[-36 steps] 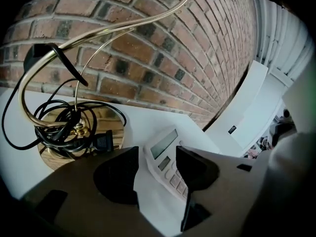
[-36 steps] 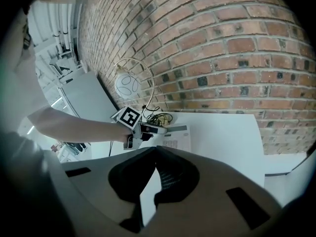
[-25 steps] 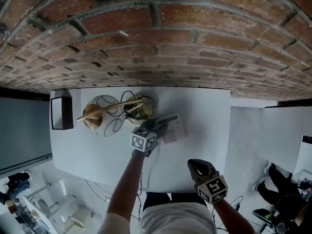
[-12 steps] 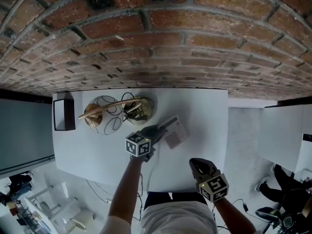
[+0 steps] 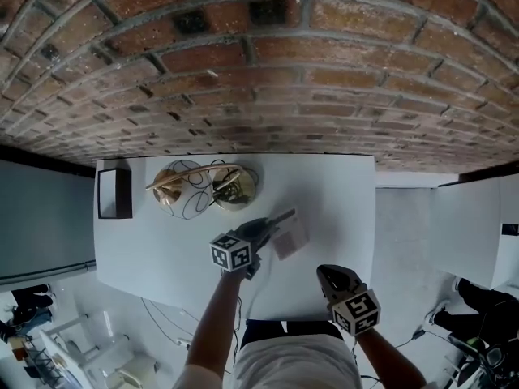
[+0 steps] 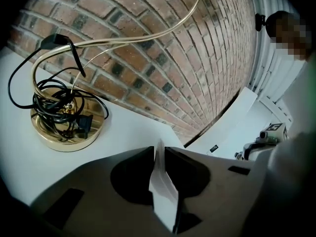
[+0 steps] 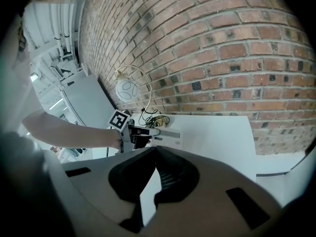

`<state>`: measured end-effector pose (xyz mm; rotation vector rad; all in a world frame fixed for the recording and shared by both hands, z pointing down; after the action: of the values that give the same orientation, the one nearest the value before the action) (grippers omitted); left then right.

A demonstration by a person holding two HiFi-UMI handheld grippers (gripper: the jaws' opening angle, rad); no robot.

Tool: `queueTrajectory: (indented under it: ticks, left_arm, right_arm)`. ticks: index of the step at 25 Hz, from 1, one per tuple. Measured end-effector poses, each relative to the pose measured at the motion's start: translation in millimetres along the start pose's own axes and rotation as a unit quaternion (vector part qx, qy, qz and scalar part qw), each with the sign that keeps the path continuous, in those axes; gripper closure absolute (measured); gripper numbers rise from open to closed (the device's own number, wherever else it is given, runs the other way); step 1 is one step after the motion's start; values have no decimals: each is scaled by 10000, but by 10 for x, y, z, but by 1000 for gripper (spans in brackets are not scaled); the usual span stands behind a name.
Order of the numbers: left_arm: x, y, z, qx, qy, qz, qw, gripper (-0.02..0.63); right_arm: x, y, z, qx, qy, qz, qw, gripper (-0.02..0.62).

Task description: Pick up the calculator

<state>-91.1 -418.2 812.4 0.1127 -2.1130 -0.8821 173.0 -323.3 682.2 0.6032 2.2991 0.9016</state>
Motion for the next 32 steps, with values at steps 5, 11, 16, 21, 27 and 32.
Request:
queueTrajectory:
  ticks: [5, 11, 16, 21, 27, 32]
  left_arm:
    - [23, 128, 122, -176, 21, 307, 9994, 525]
    - [-101, 148, 474, -610, 52, 564, 9965, 525]
    - [-302, 81, 864, -942, 156, 579, 9937, 525]
    - [-460, 71, 1341, -1248, 281, 716, 9892, 525]
    - [-643, 95, 2033, -1579, 310, 954, 9823, 525]
    - [-724, 181, 2574, -1780, 186, 1045, 9783, 525]
  right_arm:
    - [84, 46, 30, -25, 14, 54, 10000, 583]
    - [305, 74, 122, -64, 51, 32, 10000, 583]
    - [572, 68, 243, -147, 151, 109, 9997, 583]
    - [958, 162, 370, -440, 285, -83, 9986, 583]
    - [1458, 284, 572, -615, 482, -94, 9969, 583]
    - [1833, 443, 703, -740, 620, -499, 9941, 583]
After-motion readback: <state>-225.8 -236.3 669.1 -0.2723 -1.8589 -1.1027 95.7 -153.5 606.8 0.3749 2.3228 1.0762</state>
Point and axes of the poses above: the fingertips, and each gripper's own axes: z backward along the fingers, x to its left, y out of its underside, the point moved 10 cm from there along z, backward along the fingers, and after that the axes turned 2 degrees about -x, right-handed, at the moved point
